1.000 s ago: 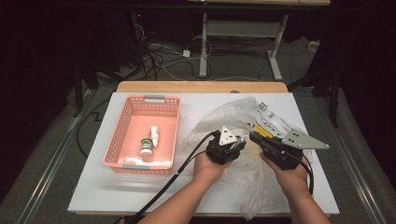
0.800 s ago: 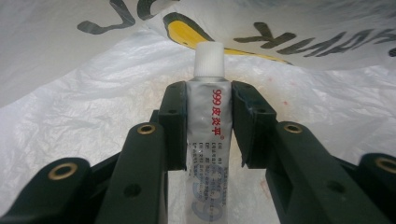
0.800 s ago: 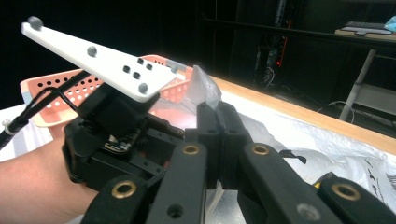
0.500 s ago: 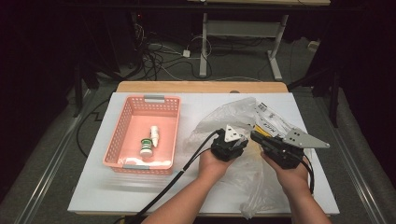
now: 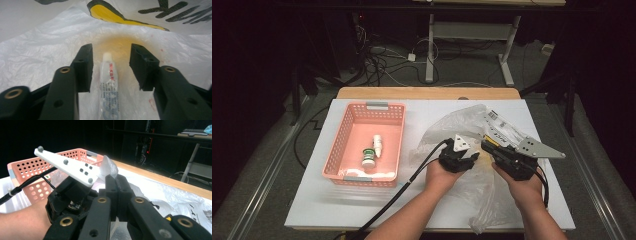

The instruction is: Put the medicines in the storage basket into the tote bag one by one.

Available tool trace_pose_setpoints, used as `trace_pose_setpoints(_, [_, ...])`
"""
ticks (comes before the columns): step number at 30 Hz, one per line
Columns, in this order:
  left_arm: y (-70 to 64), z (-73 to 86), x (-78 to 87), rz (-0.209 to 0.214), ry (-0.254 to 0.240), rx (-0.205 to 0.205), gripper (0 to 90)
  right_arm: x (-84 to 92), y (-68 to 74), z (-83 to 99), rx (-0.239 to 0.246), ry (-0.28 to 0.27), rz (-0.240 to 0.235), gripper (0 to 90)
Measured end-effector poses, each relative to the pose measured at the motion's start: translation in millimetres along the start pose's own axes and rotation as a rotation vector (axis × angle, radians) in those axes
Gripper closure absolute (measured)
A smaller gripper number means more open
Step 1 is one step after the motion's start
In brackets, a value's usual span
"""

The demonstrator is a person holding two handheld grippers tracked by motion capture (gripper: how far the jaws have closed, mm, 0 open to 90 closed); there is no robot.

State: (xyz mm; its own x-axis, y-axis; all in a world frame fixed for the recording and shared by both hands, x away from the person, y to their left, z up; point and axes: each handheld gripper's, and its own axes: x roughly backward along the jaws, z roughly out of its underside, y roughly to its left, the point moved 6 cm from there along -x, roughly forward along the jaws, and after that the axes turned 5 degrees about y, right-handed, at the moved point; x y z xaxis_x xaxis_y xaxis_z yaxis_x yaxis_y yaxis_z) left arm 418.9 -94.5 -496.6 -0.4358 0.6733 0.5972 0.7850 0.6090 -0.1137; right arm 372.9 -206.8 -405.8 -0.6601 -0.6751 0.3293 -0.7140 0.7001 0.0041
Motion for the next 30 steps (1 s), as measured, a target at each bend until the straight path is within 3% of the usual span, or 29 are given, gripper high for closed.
trace_pose_setpoints(2, [-0.7,0.2,3.8,0.010,0.008,-0.004,49.8,-0.3,0.0,0.5,0.002,0.002,-0.001,90.0])
trace_pose_setpoints(7, [-4.6,2.4,16.8,0.080,0.013,0.011,44.6,0.5,0.5,0.5,0.003,0.002,-0.001,90.0])
trace_pose_setpoints(22, [-21.8,29.0,66.1,0.113,0.017,-0.057,25.9,3.9,-0.3,-0.9,0.009,-0.005,0.010,90.0])
trace_pose_setpoints(30, [-21.2,42.2,91.9,0.095,0.012,-0.031,10.1,2.4,1.1,0.0,0.006,0.001,0.010,90.0])
